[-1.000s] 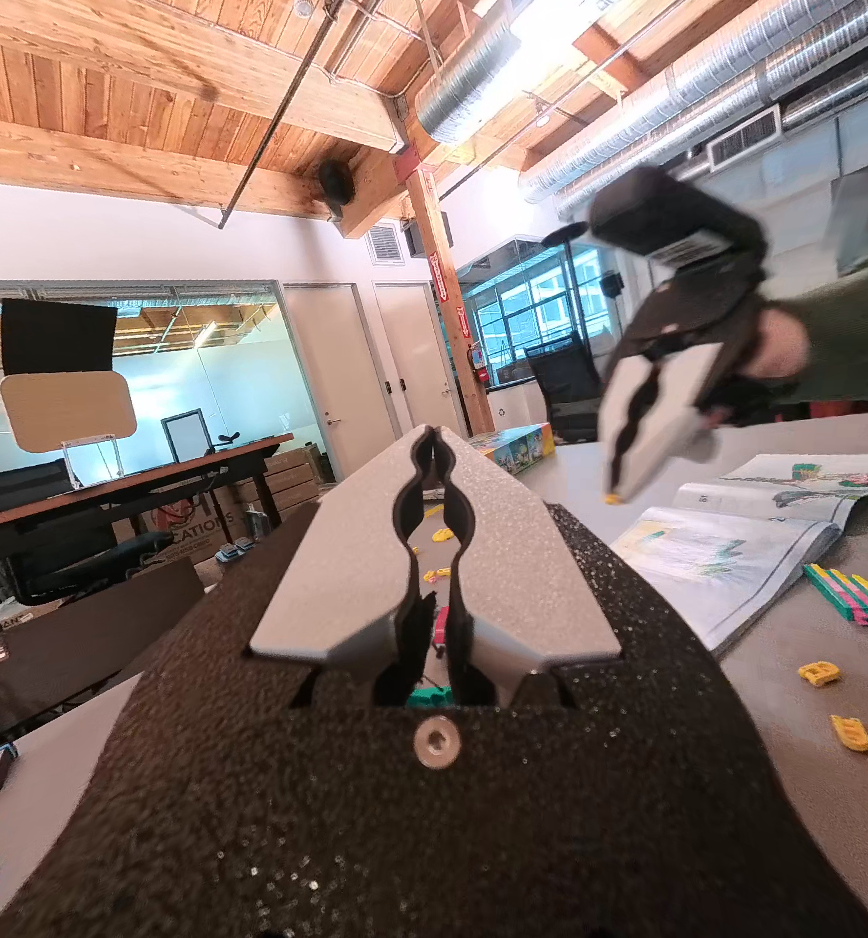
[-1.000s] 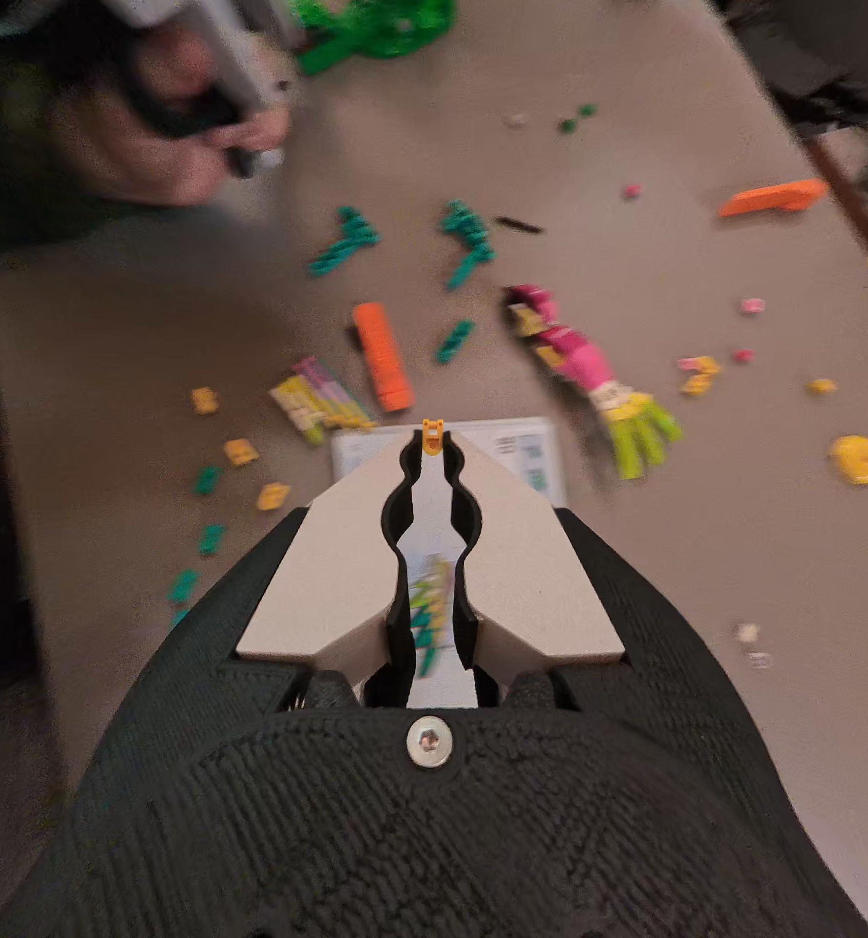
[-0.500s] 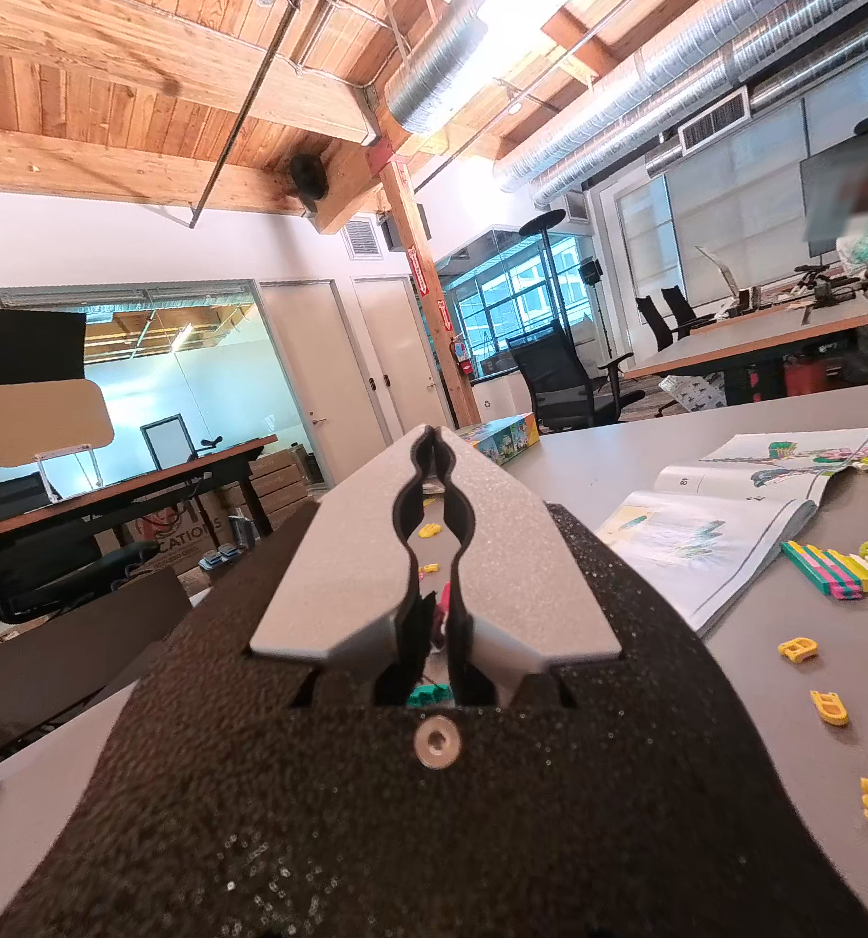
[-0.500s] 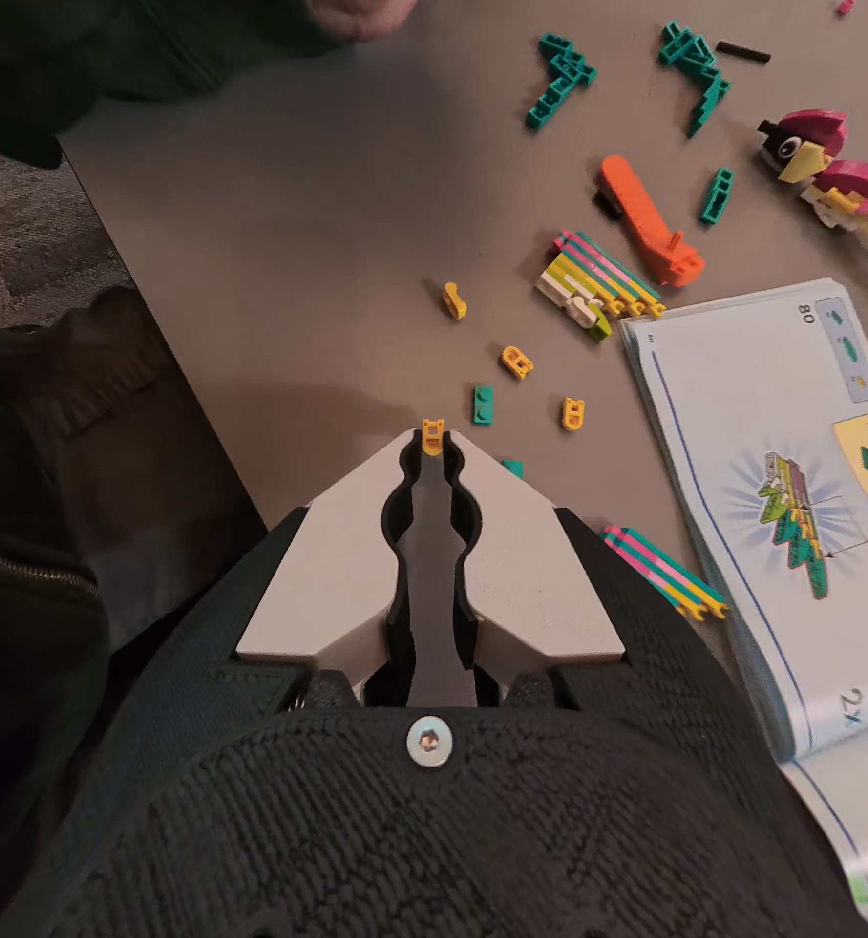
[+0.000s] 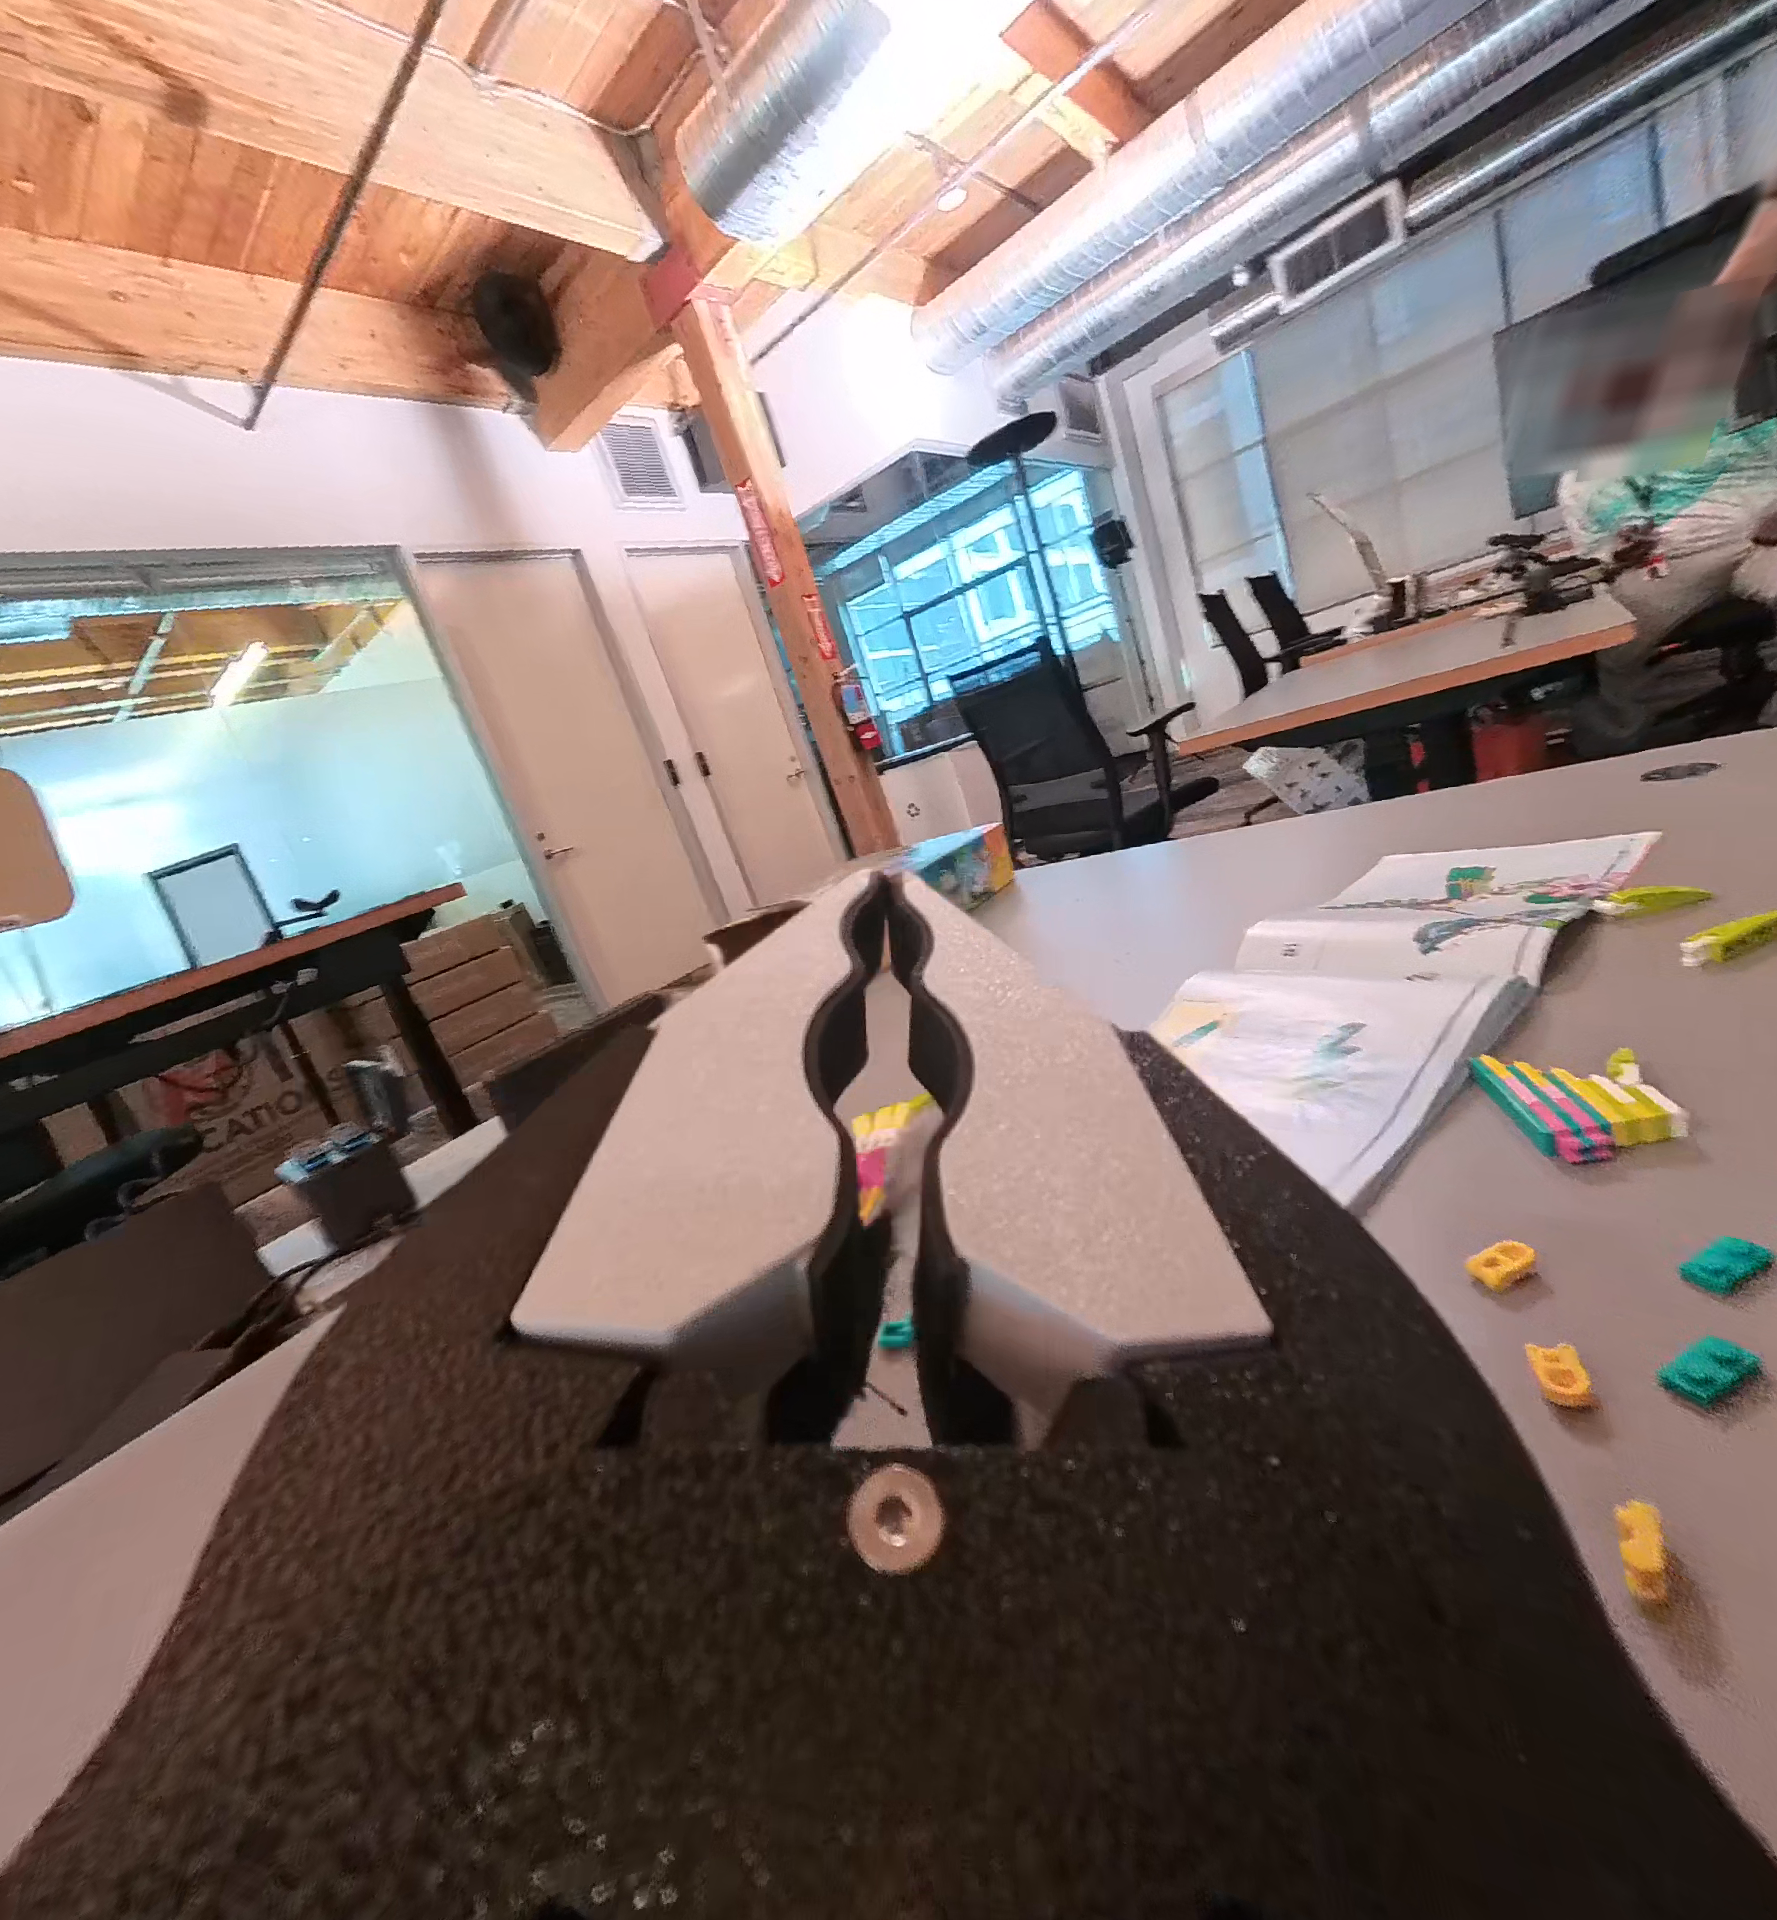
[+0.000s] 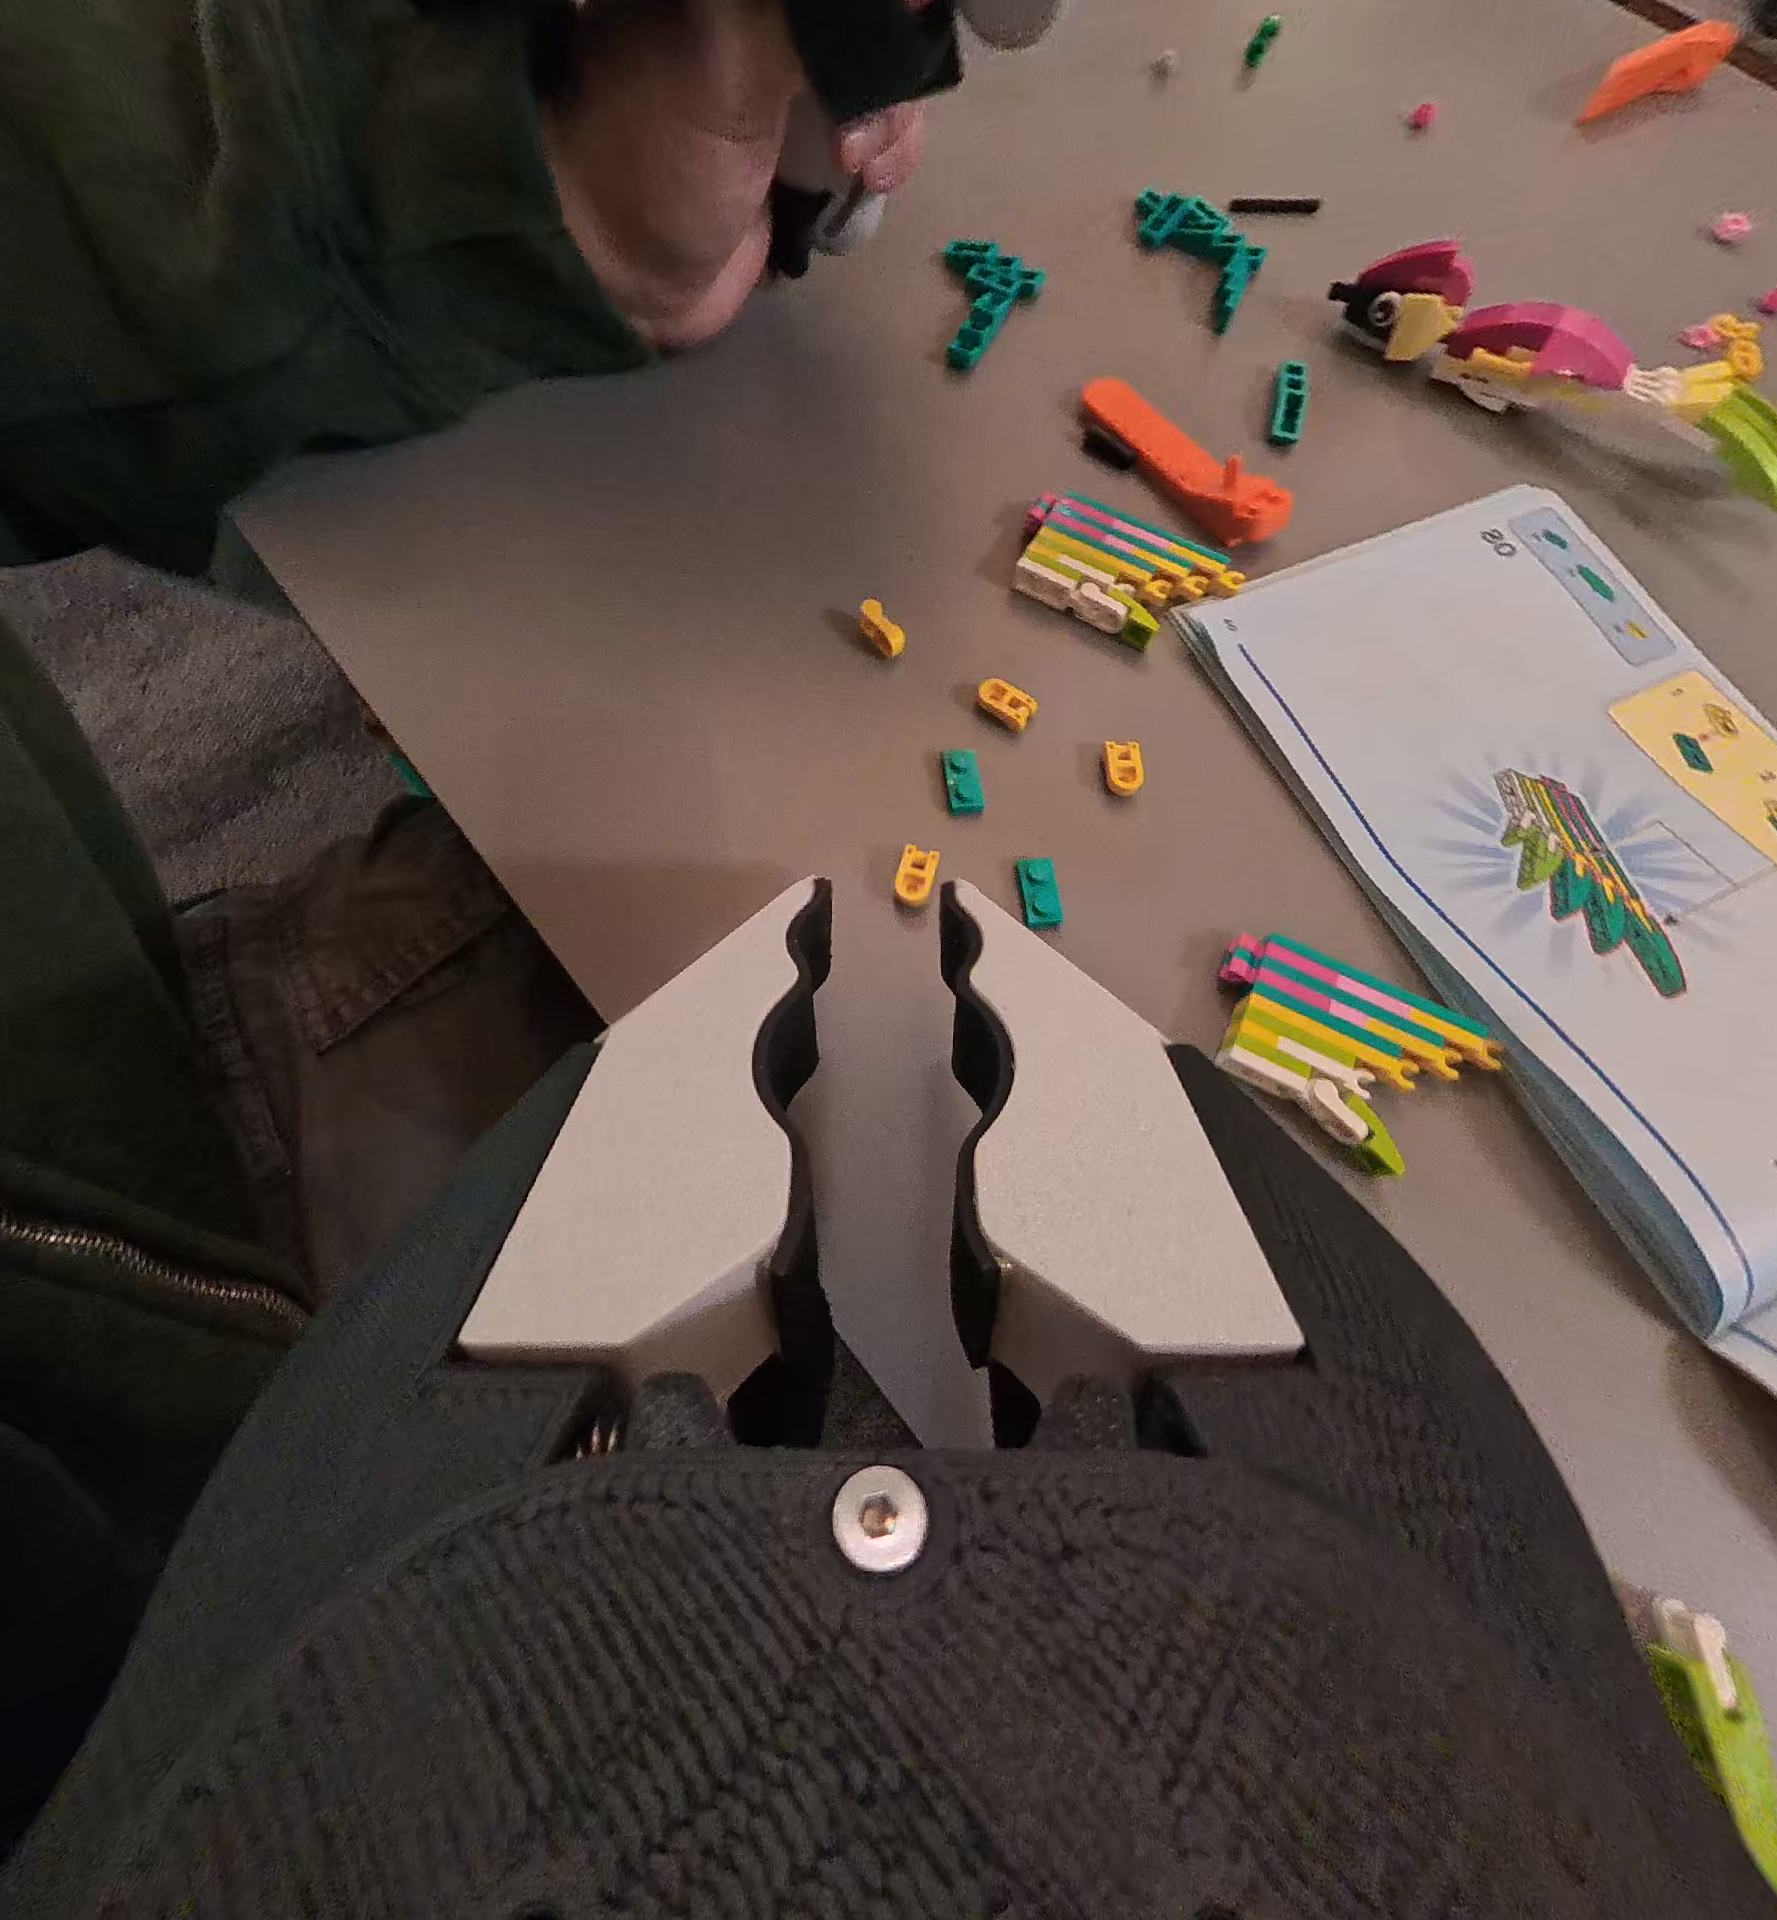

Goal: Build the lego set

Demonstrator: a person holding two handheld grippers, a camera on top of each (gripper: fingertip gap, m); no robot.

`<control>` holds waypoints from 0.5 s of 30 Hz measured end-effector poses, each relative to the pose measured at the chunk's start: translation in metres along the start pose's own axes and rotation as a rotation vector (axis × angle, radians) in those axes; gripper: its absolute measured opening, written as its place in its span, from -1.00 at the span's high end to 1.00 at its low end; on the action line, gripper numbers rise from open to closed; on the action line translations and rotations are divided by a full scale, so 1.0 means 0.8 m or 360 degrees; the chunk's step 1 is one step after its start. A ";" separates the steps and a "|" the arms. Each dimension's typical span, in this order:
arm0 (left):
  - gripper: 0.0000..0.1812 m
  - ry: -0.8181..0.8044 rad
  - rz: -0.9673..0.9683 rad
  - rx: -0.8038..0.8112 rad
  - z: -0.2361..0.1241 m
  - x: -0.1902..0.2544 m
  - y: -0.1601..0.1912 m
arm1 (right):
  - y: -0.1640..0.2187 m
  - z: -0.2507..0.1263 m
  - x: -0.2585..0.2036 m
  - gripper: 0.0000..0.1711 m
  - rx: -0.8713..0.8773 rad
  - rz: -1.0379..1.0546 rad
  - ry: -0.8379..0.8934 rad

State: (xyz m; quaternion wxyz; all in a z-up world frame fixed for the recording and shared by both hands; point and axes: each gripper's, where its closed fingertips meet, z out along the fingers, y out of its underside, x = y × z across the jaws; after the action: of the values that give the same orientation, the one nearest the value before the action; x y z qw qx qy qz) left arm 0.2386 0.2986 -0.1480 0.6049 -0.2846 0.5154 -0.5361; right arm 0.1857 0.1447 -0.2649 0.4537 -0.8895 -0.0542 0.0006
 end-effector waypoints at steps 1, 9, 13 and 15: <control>1.00 0.0047 0.0009 -0.0001 0.001 0.009 0.000 | 0.001 0.000 0.001 0.77 0.0010 0.0024 0.0016; 1.00 0.0318 0.0031 0.0119 -0.005 0.057 -0.022 | 0.013 0.014 0.008 0.76 -0.0023 0.0144 0.0099; 1.00 0.0352 -0.0108 0.0132 -0.008 0.060 -0.028 | 0.011 0.024 0.006 0.77 -0.0035 0.0212 0.0073; 1.00 0.0421 -0.0184 0.0136 -0.010 0.070 -0.033 | 0.016 0.029 0.007 0.78 -0.0082 0.0201 0.0092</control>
State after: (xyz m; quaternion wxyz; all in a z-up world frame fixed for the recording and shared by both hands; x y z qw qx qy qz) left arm 0.2156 0.2405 -0.1443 0.5115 -0.2147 0.5500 -0.6243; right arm 0.1916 0.1566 -0.2882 0.4310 -0.9022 0.0150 0.0020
